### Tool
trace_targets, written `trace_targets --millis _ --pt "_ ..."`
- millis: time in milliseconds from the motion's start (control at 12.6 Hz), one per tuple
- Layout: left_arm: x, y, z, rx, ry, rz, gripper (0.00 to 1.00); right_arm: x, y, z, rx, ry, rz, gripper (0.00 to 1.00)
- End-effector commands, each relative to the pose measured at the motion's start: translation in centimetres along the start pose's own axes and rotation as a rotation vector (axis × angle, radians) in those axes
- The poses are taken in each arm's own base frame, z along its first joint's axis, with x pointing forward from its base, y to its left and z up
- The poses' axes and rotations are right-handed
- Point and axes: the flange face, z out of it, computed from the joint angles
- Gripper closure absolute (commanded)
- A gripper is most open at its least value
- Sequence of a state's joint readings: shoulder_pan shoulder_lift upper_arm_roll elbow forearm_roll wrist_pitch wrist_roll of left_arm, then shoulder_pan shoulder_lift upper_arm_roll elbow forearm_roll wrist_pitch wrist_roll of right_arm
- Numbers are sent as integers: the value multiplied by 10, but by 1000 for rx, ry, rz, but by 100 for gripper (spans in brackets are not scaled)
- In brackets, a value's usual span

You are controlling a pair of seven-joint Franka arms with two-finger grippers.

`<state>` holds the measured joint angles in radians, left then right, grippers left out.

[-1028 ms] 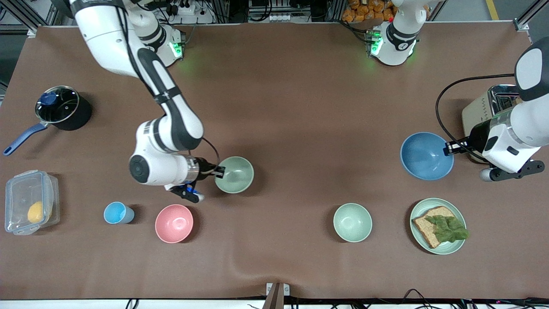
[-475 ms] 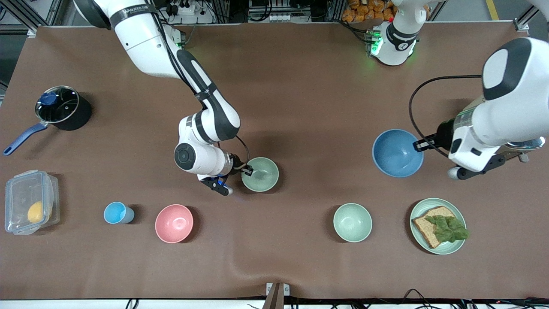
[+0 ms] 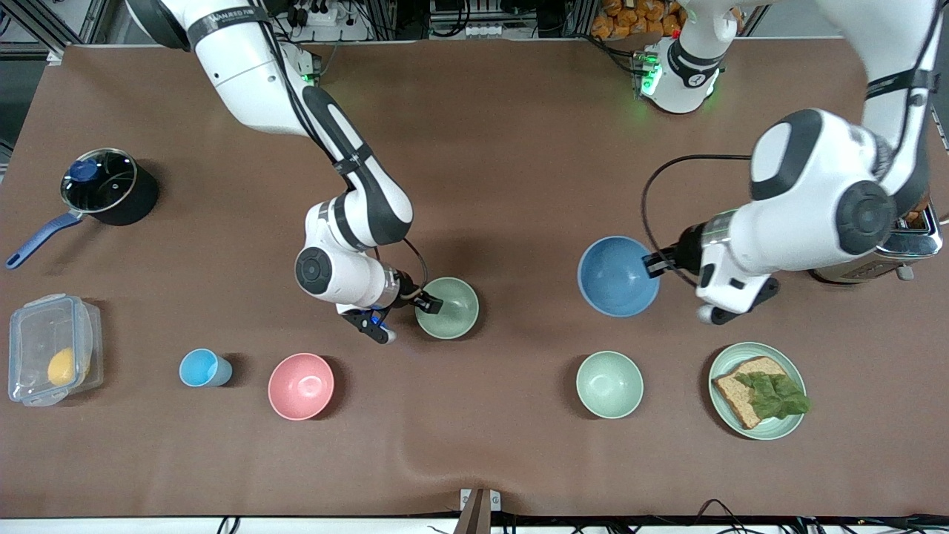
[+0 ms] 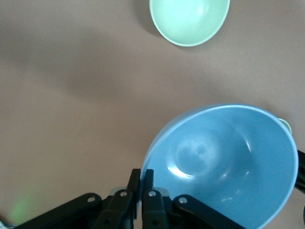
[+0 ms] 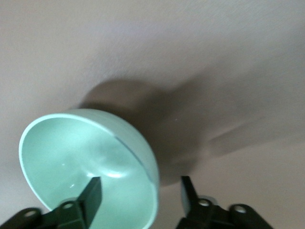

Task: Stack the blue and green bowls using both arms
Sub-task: 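Carry the green bowl with the right gripper while the left gripper carries the blue bowl, then lower the blue bowl into the green bowl with the left gripper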

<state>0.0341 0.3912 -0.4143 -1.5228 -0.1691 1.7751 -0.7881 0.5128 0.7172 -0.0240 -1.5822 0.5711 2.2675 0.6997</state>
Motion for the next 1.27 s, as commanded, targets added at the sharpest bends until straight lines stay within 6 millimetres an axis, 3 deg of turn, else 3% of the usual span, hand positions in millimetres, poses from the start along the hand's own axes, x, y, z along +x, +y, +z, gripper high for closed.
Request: trace_targets --millis 0,158,316,475,633,791,949,1186 --pt "-24 47 36 -38 9 -70 100 33 12 -46 36 -49 127 0" --pt "-30 68 64 -51 11 -96 100 47 6 -62 71 -36 294 0" --pt "-39 87 82 -68 38 -111 100 55 4 -54 79 0 440 0" --pt "-50 102 90 -86 68 -124 100 64 4 -47 123 56 463 0" --pt "-56 110 99 -91 77 -129 100 60 2 -36 104 67 446 0" --pt "-62 118 114 -83 99 -132 100 61 7 -10 60 75 426 0" --pt "-60 120 127 -67 116 -155 100 69 12 -11 59 93 432 0" --pt "-69 135 142 -114 134 -162 100 58 5 1 73 117 438 0"
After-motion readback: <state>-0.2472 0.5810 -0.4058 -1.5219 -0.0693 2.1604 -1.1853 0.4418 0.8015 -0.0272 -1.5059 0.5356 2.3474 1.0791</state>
